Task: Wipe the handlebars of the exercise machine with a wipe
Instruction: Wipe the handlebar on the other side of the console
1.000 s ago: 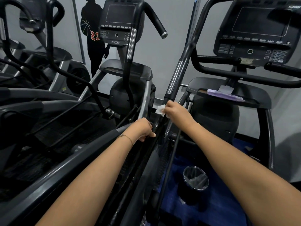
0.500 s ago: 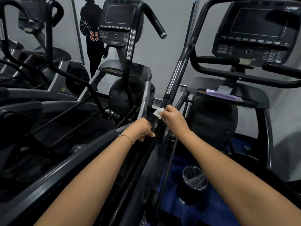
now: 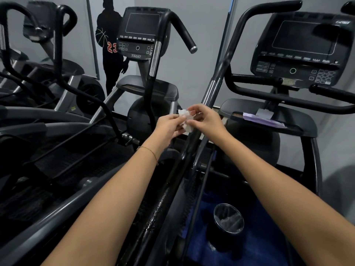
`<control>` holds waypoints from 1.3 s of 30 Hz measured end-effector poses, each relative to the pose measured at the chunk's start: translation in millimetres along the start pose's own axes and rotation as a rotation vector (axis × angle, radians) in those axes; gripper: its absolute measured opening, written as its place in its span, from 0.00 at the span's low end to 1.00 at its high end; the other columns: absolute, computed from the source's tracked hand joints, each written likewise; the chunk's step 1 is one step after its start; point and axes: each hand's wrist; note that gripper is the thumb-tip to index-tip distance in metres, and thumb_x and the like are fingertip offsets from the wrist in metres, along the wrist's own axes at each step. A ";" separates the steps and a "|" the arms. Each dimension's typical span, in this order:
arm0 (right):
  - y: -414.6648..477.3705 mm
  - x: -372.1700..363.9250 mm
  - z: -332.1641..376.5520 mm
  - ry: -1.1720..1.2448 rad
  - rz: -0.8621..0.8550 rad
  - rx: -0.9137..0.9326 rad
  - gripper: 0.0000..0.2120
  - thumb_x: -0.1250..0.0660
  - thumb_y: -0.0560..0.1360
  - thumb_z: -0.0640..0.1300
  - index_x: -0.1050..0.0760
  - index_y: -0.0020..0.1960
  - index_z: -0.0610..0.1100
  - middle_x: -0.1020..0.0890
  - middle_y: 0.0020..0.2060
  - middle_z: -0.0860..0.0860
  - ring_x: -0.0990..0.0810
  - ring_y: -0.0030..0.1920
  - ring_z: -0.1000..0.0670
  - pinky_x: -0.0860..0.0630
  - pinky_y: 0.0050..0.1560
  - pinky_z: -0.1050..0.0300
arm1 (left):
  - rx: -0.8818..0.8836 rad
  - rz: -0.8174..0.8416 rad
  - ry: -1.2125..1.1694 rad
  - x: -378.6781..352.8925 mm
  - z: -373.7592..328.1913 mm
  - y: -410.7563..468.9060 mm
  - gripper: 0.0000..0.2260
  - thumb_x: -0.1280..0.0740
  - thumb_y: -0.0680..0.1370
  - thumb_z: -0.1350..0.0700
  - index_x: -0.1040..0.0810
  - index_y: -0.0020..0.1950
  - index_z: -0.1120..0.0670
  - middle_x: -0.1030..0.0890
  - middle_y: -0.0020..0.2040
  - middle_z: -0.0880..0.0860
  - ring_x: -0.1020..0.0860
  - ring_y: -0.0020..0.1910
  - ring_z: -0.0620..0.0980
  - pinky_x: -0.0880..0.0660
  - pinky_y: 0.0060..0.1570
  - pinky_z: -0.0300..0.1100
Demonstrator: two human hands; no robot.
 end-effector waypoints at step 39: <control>-1.6 17.5 -41.1 -0.954 0.353 -0.095 0.38 0.48 0.72 0.28 0.53 0.76 0.52 0.57 0.75 0.58 0.23 0.53 0.47 0.35 0.29 0.59 | -0.132 -0.226 1.011 -16.9 69.3 -8.8 0.11 0.33 0.76 0.54 0.22 0.48 0.62 0.20 0.48 0.57 0.21 0.48 0.55 0.31 0.38 0.41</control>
Point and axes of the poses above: each hand's wrist, its own y-axis towards the middle knuckle, its own x-axis out of the back of the hand, z = x × y
